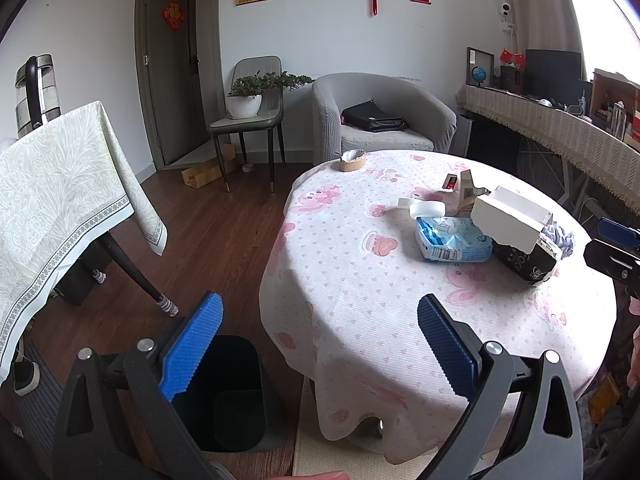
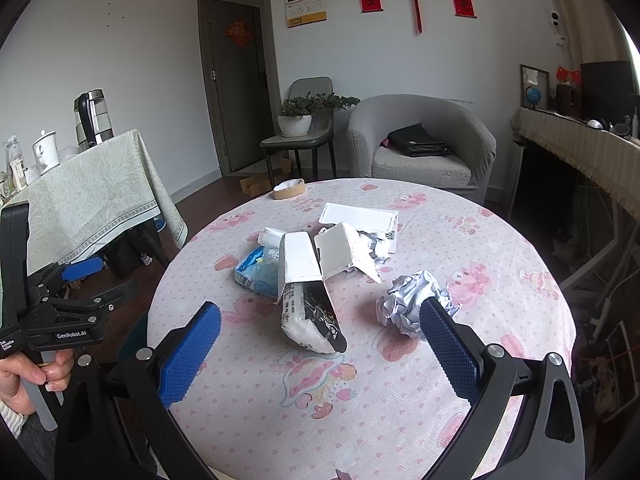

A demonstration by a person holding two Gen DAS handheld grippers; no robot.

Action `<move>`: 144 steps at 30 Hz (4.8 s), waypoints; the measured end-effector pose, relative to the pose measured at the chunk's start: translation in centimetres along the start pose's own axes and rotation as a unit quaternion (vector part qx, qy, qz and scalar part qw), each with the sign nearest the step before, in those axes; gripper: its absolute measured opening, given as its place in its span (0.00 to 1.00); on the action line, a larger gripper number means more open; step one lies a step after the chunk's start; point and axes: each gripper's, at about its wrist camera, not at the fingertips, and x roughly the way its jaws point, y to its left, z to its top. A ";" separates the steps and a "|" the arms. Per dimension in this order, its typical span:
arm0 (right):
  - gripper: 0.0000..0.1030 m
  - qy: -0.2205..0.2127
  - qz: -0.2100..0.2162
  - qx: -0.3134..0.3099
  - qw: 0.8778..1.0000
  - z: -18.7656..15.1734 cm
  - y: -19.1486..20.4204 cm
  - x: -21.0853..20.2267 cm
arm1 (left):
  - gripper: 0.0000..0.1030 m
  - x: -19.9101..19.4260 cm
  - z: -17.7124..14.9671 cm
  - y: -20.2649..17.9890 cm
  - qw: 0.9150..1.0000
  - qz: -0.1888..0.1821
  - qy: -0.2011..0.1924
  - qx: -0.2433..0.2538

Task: Collect trash

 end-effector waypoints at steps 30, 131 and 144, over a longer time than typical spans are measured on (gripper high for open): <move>0.97 0.003 0.003 0.004 1.000 -0.1 -0.4 0.2 | 0.97 0.4 -0.1 -0.3 1.000 -0.003 0.001 -0.003; 0.12 0.054 0.174 0.297 0.937 1.4 -7.3 9.2 | 0.57 4.7 1.9 -13.1 0.948 -0.306 0.083 0.014; 0.07 0.056 0.190 0.287 0.937 1.8 -6.8 9.1 | 0.51 7.2 2.9 -13.1 0.954 -0.282 0.096 -0.015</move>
